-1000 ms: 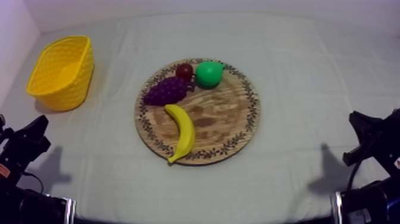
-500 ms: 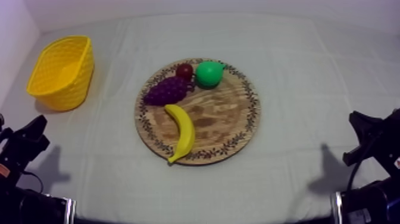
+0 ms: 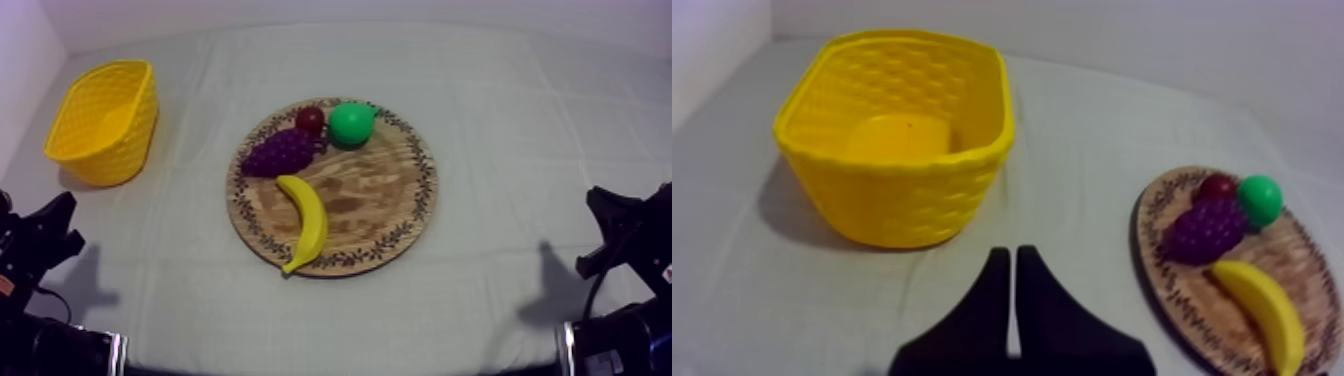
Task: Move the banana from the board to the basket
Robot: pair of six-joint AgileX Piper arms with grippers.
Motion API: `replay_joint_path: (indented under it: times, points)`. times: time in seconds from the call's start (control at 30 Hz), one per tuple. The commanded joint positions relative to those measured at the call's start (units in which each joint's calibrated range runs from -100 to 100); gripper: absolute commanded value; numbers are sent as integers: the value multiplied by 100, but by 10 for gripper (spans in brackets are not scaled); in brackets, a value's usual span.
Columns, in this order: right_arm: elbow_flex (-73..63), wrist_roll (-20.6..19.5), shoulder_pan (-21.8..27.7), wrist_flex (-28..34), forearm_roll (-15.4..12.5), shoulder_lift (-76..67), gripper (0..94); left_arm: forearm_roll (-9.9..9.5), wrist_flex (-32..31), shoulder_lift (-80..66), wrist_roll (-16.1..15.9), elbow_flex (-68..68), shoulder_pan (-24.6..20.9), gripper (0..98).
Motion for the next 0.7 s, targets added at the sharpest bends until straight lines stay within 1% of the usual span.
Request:
replay_joint_path:
  times: [0.0, 0.13, 0.23, 0.3, 0.4, 0.5, 0.6, 0.67]
  points:
    - [-3, -18, -1, 1, -2, -4, 5, 80, -3, 275, -84, -321, 2, 7]
    - [-3, -18, -1, 1, -2, -4, 5, 173, 230, 1128, -249, -1531, 108, 4]
    - [-3, -18, -1, 1, -2, -4, 5, 218, 623, 1751, -295, -2721, 239, 3]
    - [-3, -18, -1, 1, -2, -4, 5, 245, 963, 2141, -271, -3546, 354, 2]
    - [-3, -18, -1, 1, -2, -4, 5, 266, 1578, 2751, -149, -4766, 623, 2]
    - [-3, -18, -1, 1, -2, -4, 5, 275, 2188, 3313, 59, -5785, 928, 2]
    - [-3, -18, -1, 1, -2, -4, 5, 304, 2660, 3796, 268, -6467, 1198, 2]
    - [-3, -18, -1, 1, -2, -4, 5, 315, 2822, 4096, 405, -6705, 1374, 2]
